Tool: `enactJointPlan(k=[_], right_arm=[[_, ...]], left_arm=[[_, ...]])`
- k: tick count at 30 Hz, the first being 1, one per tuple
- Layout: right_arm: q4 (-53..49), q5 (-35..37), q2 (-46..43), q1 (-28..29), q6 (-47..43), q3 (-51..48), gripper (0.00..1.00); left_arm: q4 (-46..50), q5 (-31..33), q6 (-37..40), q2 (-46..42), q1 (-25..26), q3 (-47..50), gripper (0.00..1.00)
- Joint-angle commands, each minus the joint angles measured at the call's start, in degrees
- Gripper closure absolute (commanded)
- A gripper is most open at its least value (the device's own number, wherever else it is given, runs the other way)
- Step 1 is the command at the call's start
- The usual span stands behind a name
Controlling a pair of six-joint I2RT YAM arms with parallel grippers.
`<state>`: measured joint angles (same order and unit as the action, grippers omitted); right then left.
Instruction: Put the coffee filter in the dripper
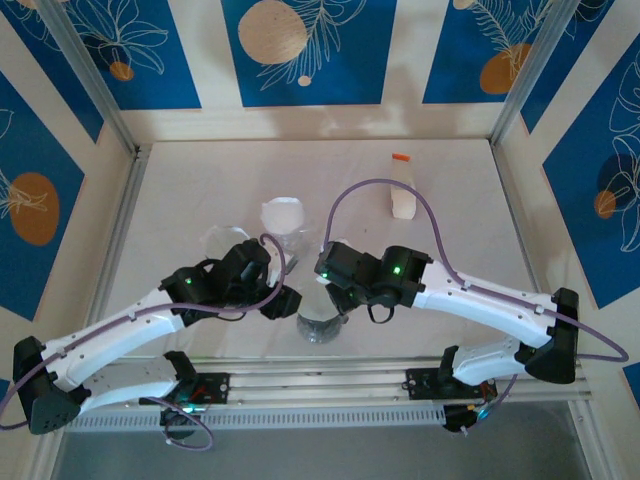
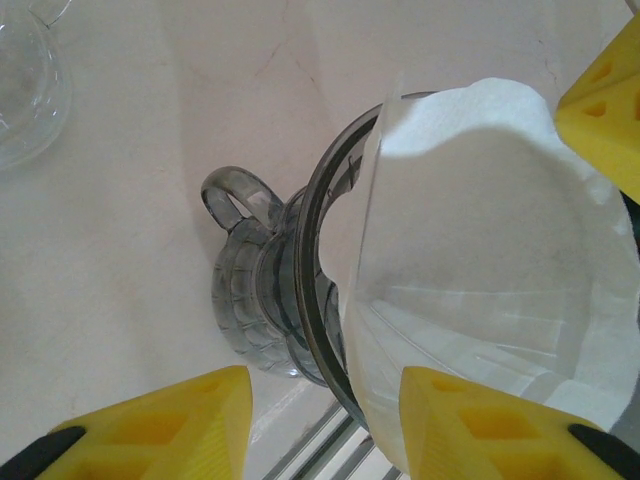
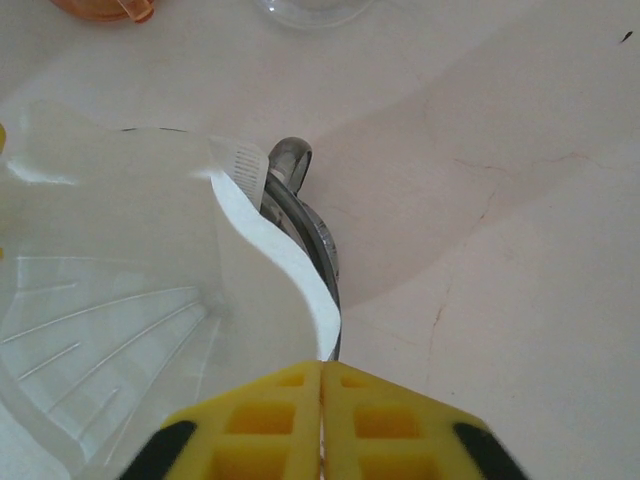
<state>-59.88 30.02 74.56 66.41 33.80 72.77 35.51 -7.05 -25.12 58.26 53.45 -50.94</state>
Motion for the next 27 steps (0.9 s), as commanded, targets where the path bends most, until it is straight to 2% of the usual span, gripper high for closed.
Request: enactJointPlan(k=[1, 3, 5, 9, 15, 27], right_arm=[[-2.4, 2.5, 0.0, 0.5, 0.0, 4.4, 0.78], [-2.9, 3.1, -0.4, 0.3, -0.5, 6.2, 0.65], [-2.6, 0.6, -0.3, -0.7, -0.8, 7.0, 0.54], [-1.7, -7.7, 2.4, -3.3, -1.8, 7.7, 0.44], [-2.6, -13.3, 8.1, -5.5, -2.8, 8.1, 0.41], [-3.1, -15.5, 13.2, -6.4, -3.9, 6.5, 0.41]], left_arm=[[0.6, -1.0, 0.4, 0.2, -0.7, 0.8, 0.57], [0.5, -1.0, 0.3, 0.0, -0.7, 0.7, 0.56], [0.5, -1.0, 0.4, 0.0, -0.6, 0.7, 0.56], [0.4, -1.0, 0.4, -0.1, -0.7, 0.8, 0.55], [0.2, -1.0, 0.4, -0.1, -0.7, 1.0, 0.55], [-0.3, -1.3, 0.6, -0.1, -0.7, 1.1, 0.55]])
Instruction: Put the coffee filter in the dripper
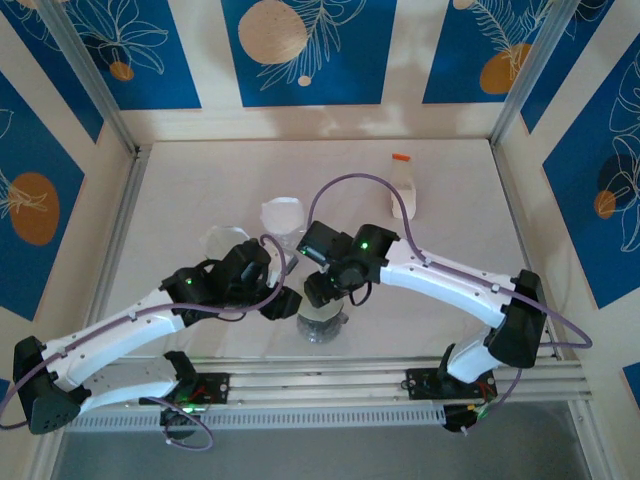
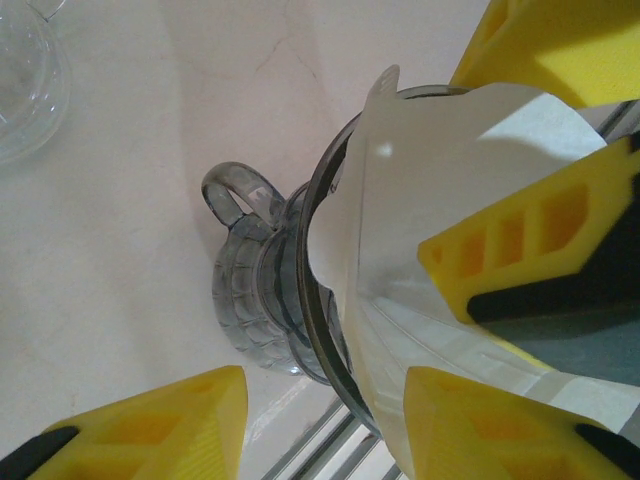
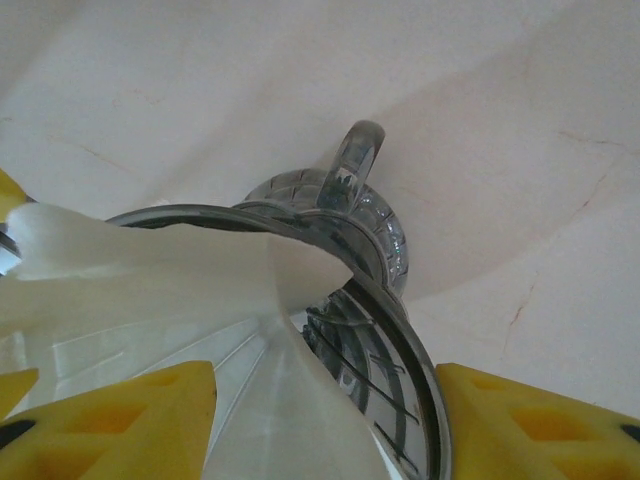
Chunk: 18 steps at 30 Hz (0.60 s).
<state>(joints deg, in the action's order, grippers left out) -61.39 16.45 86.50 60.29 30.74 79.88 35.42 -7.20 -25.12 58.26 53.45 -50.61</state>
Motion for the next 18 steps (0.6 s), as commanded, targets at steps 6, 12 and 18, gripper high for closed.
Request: enactJointPlan(k=[6, 12, 18], right_arm=[[-0.5, -2.3, 2.1, -0.9, -0.8, -2.2, 0.42], [0.3, -2.4, 3.3, -0.9, -0.9, -3.4, 0.43], [1.6, -2.3, 3.8, -0.9, -0.7, -4.8, 0.44]], left_arm=[[-0.3, -1.2, 0.6, -0.1, -0.7, 1.0, 0.55], [-0.3, -1.3, 0.7, 0.2, -0.7, 1.0, 0.55], [-0.5, -1.4, 0.5, 0.3, -0.7, 1.0, 0.55]])
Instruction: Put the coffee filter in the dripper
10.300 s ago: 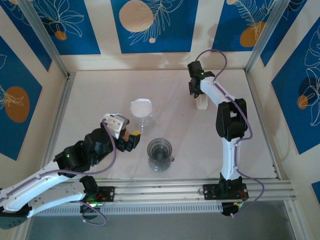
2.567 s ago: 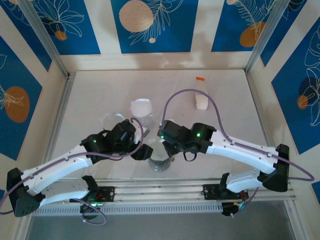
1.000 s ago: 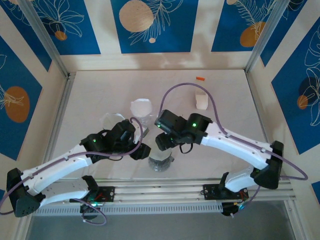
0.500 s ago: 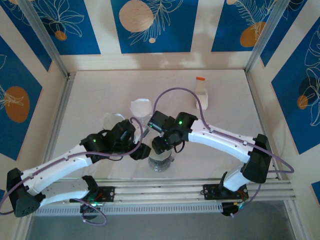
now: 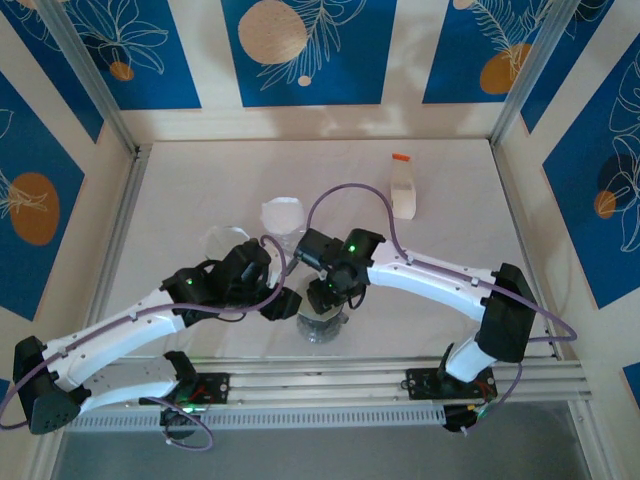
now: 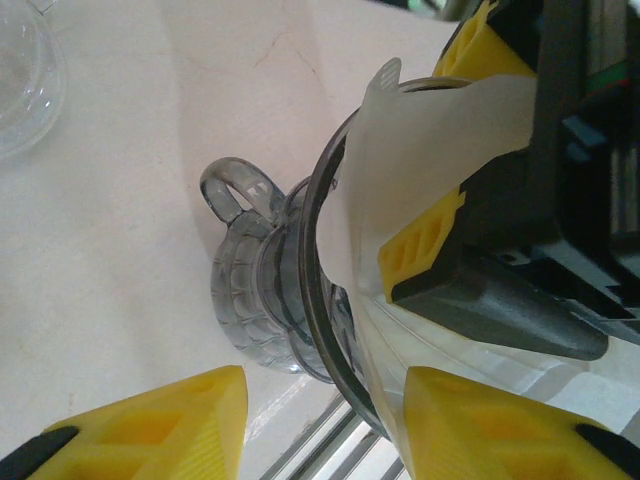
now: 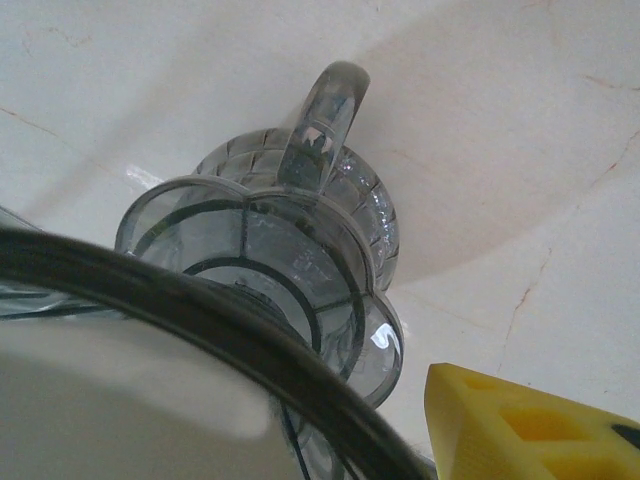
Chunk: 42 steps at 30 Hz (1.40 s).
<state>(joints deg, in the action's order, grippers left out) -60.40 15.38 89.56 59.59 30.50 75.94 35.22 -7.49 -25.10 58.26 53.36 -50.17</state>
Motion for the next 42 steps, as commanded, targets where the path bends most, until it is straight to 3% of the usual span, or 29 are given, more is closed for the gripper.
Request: enactJointPlan(k=[1, 12, 31, 42], right_arm=[[0.8, -1.3, 0.9, -0.1, -0.4, -1.1, 0.44], [1.7, -0.1, 2.6, 0.5, -0.5, -1.7, 0.44], [1.3, 1.8, 3.2, 1.0, -0.1, -2.3, 0.44], [1.2, 2.7, 3.6, 1.4, 0.3, -2.4, 0.44]], left_arm=[[-0.3, -1.2, 0.4, 0.3, -0.6, 0.6, 0.55], [-0.3, -1.2, 0.1, -0.1, -0.6, 0.7, 0.52], [-3.3, -0.2, -1.3, -5.6, -0.7, 1.5, 0.29], [-4.0, -0.3, -1.4, -4.1, -0.7, 2.1, 0.23]])
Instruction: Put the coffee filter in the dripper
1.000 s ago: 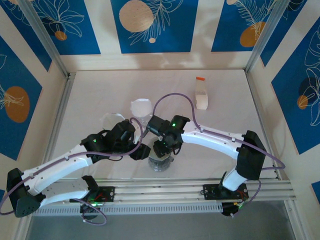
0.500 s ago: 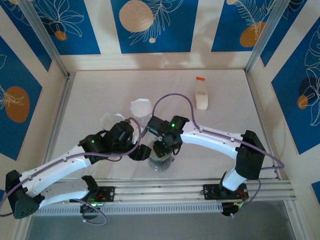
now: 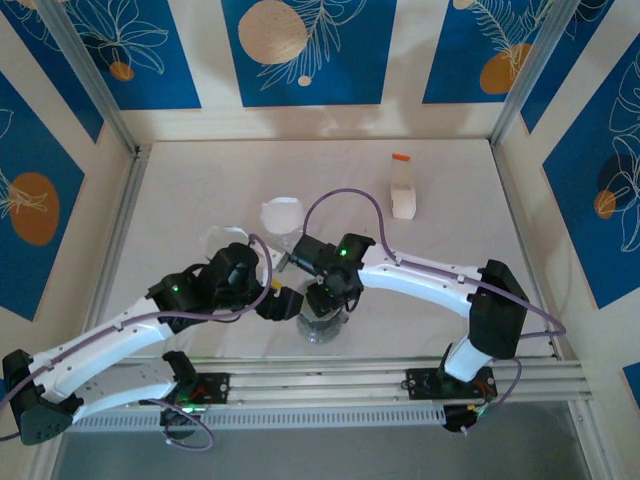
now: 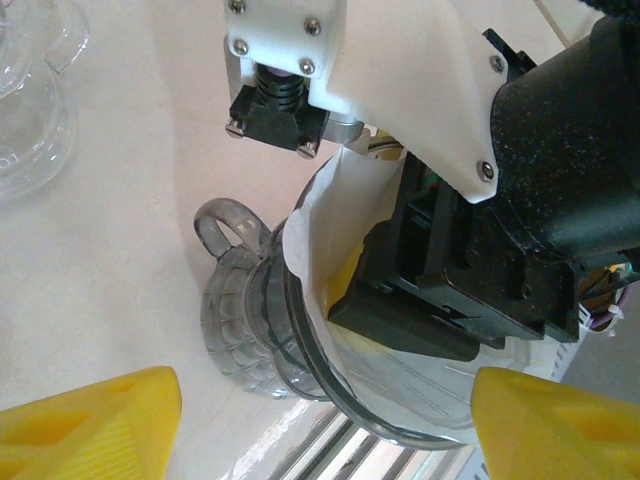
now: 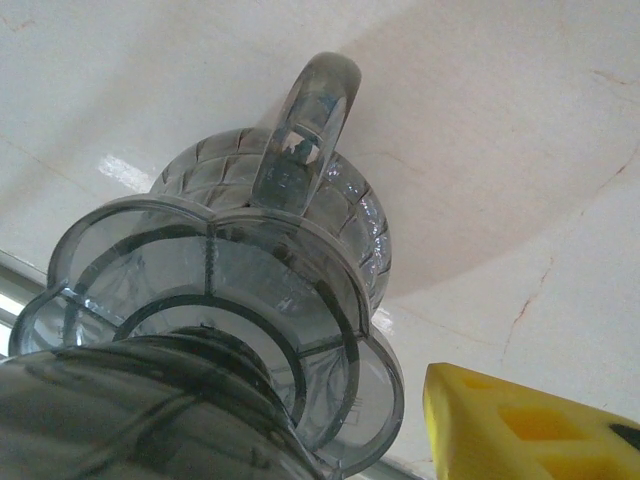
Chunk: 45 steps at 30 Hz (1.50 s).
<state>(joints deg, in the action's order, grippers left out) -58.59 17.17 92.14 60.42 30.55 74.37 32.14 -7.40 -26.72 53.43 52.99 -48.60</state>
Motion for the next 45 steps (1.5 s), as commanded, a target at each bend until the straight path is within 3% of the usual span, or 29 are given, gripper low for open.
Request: enactJointPlan(k=[1, 31, 45], right_arm=[[-0.7, 1.1, 1.0, 0.6, 0.2, -0.7, 0.44], [-0.1, 3.1, -2.5, 1.1, 0.9, 1.1, 0.44], [-1.6, 5.7, -7.2, 1.7, 2.5, 2.9, 0.43]], left_arm=[[-0.8, -0.3, 0.2, 0.9, -0.4, 0.5, 0.24], [3.3, 1.3, 0.1, 4.2, -0.6, -0.5, 0.39], [3.5, 1.5, -0.1, 4.3, -0.8, -0.8, 0.41]])
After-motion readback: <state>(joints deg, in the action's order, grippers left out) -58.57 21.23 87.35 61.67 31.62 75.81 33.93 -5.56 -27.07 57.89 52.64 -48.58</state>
